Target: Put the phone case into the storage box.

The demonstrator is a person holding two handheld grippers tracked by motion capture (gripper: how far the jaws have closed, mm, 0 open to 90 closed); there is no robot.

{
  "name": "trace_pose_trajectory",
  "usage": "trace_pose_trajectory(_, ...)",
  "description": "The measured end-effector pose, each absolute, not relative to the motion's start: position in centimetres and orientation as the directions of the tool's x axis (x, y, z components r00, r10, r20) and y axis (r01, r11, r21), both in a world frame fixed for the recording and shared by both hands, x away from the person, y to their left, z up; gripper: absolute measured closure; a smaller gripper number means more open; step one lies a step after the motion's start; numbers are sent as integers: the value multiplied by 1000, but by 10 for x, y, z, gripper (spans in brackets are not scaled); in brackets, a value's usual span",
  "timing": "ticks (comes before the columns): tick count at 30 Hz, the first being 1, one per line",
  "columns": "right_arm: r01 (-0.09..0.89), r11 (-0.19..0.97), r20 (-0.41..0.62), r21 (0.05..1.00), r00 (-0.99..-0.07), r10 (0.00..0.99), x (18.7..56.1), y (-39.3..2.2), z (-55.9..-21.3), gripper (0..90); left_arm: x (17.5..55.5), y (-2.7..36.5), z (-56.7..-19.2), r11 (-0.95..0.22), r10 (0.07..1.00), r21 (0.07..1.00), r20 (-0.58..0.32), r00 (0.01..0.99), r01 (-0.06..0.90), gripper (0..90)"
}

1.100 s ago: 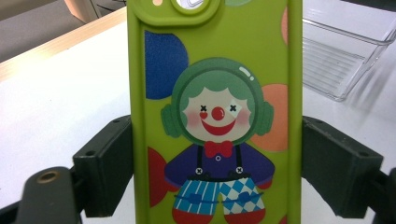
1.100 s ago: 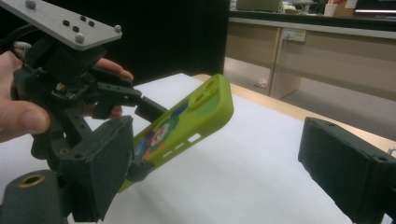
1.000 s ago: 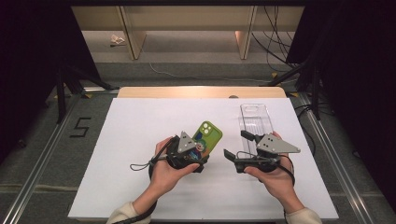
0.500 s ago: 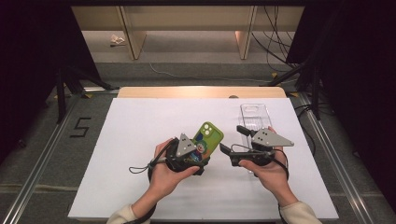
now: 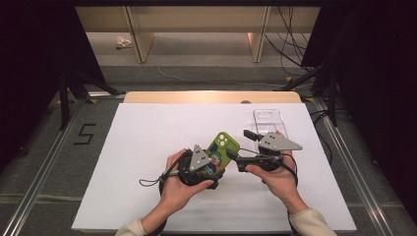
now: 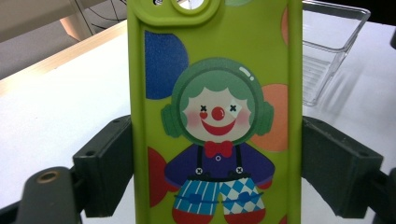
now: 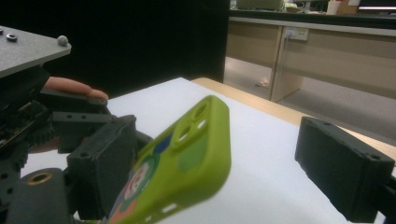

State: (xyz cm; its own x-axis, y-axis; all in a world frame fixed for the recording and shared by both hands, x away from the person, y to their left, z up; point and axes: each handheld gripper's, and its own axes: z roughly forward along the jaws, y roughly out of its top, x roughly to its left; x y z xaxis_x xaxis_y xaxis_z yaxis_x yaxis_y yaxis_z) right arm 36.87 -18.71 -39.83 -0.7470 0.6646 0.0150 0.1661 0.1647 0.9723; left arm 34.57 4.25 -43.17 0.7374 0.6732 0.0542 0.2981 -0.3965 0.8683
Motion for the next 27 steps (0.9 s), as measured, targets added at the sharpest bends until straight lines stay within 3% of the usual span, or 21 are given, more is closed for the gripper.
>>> trace_pose_trajectory(27,238,176,70,955,-759,648,385,-165,-409,203,336,34,-437,-401,648,874,60,759,273,163)
